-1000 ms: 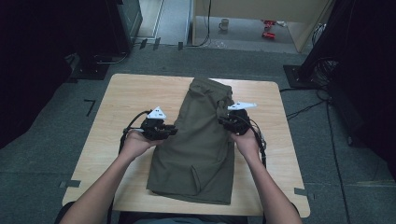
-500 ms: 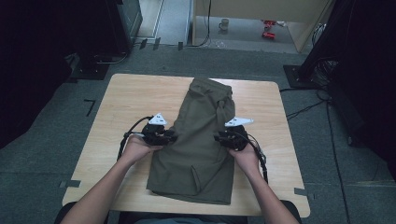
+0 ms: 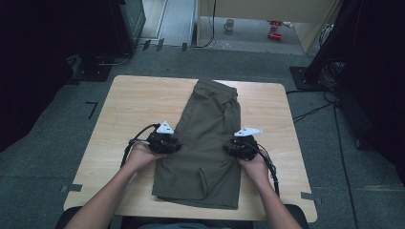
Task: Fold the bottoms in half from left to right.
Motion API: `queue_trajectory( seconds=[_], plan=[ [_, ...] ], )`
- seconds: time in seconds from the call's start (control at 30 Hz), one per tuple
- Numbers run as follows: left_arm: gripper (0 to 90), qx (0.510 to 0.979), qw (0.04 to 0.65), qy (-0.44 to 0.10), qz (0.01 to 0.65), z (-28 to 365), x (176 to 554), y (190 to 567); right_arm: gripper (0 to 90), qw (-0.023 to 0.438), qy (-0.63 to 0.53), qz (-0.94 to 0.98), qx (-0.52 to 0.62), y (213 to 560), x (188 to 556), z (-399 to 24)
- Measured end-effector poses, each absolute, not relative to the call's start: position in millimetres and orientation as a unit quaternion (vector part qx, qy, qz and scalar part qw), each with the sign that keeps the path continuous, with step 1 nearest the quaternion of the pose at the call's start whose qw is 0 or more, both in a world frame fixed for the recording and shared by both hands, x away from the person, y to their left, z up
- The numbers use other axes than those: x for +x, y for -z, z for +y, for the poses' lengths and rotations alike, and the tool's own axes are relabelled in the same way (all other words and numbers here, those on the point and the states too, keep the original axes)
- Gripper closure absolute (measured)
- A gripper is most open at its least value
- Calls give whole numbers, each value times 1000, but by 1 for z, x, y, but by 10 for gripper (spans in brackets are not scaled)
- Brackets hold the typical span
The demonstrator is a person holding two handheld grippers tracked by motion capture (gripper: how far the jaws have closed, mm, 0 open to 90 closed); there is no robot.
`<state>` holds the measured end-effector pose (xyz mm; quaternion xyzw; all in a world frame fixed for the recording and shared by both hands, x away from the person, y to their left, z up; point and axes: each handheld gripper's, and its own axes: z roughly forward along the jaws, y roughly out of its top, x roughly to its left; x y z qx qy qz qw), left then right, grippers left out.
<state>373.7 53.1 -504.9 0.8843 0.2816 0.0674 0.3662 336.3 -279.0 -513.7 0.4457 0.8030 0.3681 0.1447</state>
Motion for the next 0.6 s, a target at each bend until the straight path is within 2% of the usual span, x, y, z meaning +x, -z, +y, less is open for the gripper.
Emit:
queue_trajectory(
  seconds=[0.13,0.37,0.6],
  plan=[
    [649,879,373,-75,288,56,369,507,490,176,-364,805,434,517,331,-273],
    [646,872,375,-69,308,63,361,506,489,172,-362,805,438,516,332,-266],
    [598,871,367,-64,320,70,352,505,467,171,-368,808,428,517,332,-256]
  ],
)
